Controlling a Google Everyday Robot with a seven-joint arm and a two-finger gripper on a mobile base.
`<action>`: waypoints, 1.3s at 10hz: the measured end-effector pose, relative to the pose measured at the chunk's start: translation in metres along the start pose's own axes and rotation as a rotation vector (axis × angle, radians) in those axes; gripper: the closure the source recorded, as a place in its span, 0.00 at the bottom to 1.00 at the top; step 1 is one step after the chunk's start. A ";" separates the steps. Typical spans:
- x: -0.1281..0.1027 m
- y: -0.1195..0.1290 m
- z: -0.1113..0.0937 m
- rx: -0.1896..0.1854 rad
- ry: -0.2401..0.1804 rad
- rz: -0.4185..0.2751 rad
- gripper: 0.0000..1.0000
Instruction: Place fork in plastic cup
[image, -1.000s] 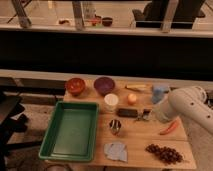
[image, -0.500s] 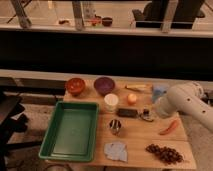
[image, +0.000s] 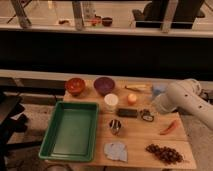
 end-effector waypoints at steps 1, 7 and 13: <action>0.003 -0.003 0.002 0.002 0.004 0.002 0.96; 0.016 -0.014 -0.002 -0.002 0.001 0.016 0.96; 0.031 -0.011 0.017 -0.015 -0.003 0.041 0.96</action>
